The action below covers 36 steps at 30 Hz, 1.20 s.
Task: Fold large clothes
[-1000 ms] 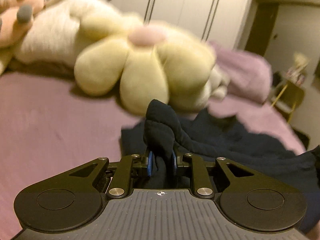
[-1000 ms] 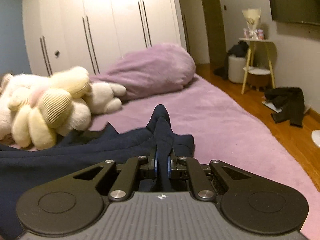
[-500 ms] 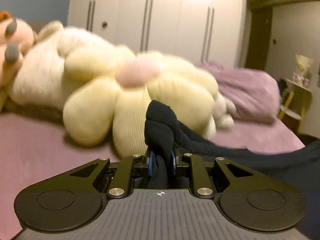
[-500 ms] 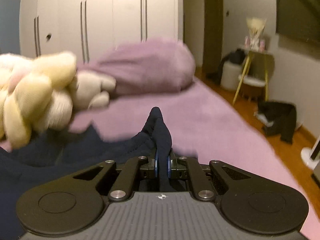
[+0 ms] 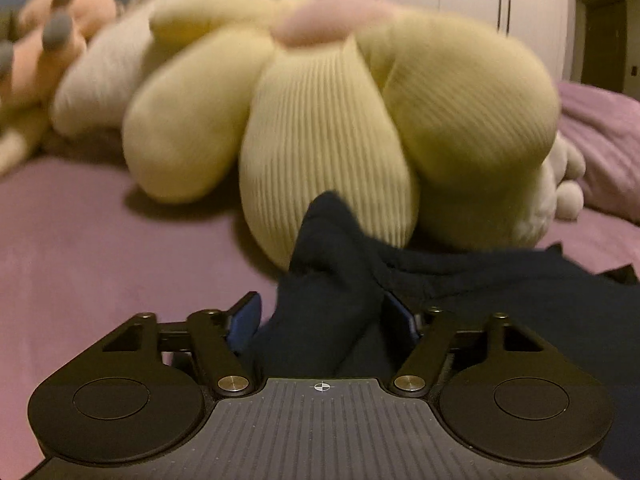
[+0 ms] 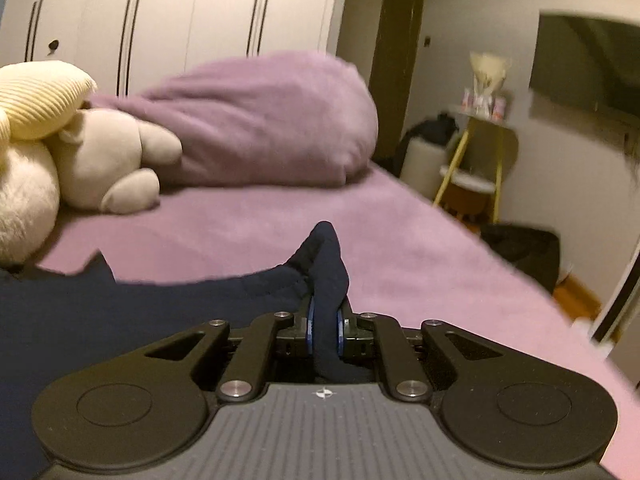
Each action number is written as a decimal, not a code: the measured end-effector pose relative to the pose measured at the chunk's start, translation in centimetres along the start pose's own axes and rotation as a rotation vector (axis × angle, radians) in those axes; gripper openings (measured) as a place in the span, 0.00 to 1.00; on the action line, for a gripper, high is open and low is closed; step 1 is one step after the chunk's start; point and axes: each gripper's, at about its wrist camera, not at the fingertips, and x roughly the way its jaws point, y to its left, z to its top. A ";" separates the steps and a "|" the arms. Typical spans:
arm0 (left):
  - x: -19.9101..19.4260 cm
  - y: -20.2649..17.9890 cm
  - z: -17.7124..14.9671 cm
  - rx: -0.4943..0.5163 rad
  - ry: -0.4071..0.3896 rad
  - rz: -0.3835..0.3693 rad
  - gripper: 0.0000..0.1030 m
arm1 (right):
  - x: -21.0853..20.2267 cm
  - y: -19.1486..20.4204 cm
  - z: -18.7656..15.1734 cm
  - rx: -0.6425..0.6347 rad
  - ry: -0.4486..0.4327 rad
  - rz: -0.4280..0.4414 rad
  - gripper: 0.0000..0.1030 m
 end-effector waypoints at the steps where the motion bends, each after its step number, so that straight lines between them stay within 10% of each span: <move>1: 0.3 -0.1 -0.1 -0.005 0.003 -0.003 0.75 | 0.6 -0.4 -0.2 0.025 0.020 0.023 0.15; 30: 1.6 4.5 -0.4 -0.301 0.014 -0.173 0.92 | 3.4 -6.3 -3.6 0.413 0.023 0.255 0.23; 36: -2.0 6.4 -0.2 -0.313 0.143 -0.210 0.93 | 4.5 -8.0 -3.5 0.530 0.067 0.338 0.28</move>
